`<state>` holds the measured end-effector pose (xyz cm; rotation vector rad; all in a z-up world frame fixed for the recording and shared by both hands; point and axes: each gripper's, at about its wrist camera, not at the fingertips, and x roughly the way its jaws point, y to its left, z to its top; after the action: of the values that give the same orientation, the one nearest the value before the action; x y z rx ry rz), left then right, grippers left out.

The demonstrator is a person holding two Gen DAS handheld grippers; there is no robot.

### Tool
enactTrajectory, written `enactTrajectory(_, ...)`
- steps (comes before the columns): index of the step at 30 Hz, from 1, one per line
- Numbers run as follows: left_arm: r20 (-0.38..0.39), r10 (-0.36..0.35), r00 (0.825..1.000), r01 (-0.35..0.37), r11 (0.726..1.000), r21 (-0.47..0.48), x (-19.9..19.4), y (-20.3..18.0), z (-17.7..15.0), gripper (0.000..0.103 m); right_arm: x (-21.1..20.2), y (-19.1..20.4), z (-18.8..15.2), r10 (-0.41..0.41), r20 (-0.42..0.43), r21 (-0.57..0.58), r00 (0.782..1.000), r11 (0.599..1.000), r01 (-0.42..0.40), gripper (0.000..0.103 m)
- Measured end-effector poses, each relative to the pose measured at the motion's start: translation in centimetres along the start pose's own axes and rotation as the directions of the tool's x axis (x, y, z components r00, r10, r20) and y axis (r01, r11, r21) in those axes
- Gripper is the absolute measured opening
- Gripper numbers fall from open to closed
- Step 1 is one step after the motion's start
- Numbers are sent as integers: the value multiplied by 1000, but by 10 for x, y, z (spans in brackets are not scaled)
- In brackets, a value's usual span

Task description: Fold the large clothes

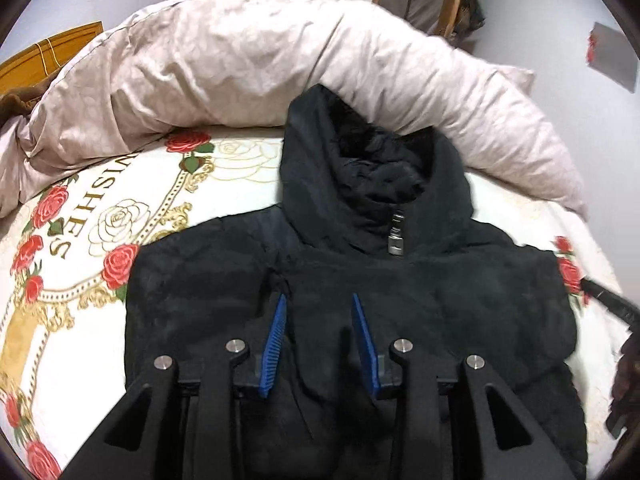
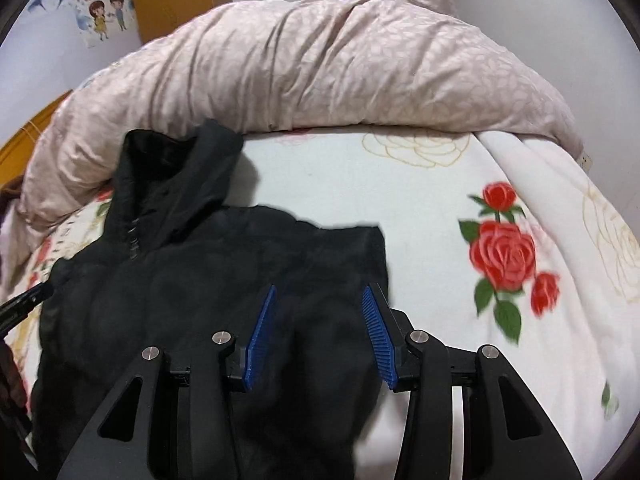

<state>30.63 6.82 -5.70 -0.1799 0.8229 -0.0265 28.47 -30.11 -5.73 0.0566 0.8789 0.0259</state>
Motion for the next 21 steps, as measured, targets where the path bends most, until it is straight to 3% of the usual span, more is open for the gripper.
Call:
enactTrajectory(5, -113, 9, 994, -8, 1000, 8, 37, -4, -27, 38, 33, 9, -29, -7, -121, -37, 993, 999, 2, 46)
enactTrajectory(11, -112, 23, 993, -23, 1000, 3, 41, -6, -32, 42, 46, 6, -27, -9, -144, -45, 990, 999, 2, 46)
enactTrajectory(17, -137, 27, 990, -30, 999, -19, 19, -7, -29, 42, 18, 14, -26, -25, -140, -41, 990, 999, 19, 46)
enactTrajectory(21, -154, 23, 988, -25, 1000, -15, -11, -13, -37, 42, -17, 30, -34, 9, -119, -23, 993, 1000, -11, 46)
